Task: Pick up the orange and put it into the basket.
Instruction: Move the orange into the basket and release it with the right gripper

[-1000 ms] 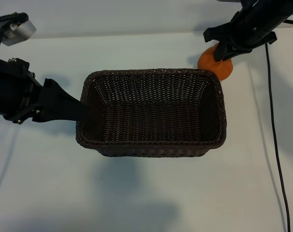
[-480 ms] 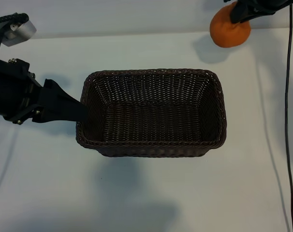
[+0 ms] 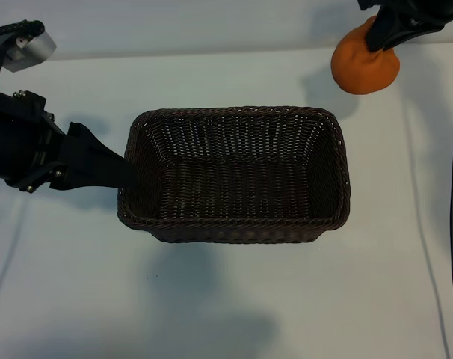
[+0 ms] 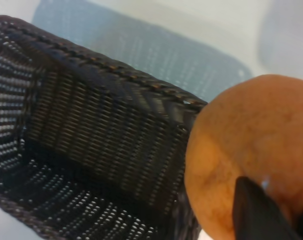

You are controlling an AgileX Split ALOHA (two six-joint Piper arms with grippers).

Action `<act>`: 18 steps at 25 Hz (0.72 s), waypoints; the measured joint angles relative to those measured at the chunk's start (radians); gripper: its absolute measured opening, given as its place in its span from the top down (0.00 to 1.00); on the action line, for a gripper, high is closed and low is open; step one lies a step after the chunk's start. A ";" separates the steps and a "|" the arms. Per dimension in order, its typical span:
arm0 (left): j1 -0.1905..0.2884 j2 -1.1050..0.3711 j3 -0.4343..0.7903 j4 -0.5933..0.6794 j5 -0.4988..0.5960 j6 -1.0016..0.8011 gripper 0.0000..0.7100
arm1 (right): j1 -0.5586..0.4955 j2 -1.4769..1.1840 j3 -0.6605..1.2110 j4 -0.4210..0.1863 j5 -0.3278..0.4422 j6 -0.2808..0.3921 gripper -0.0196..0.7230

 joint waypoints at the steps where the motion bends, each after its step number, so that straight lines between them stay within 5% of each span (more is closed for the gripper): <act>1: 0.000 0.000 0.000 0.000 0.000 0.000 0.24 | 0.000 -0.005 0.000 0.008 0.000 0.002 0.85; 10: 0.000 0.000 0.000 0.000 0.001 0.004 0.24 | 0.016 -0.091 0.000 0.055 0.005 0.027 0.85; 18: 0.000 0.000 0.000 0.000 0.001 0.004 0.24 | 0.155 -0.098 0.000 0.054 0.005 0.028 0.85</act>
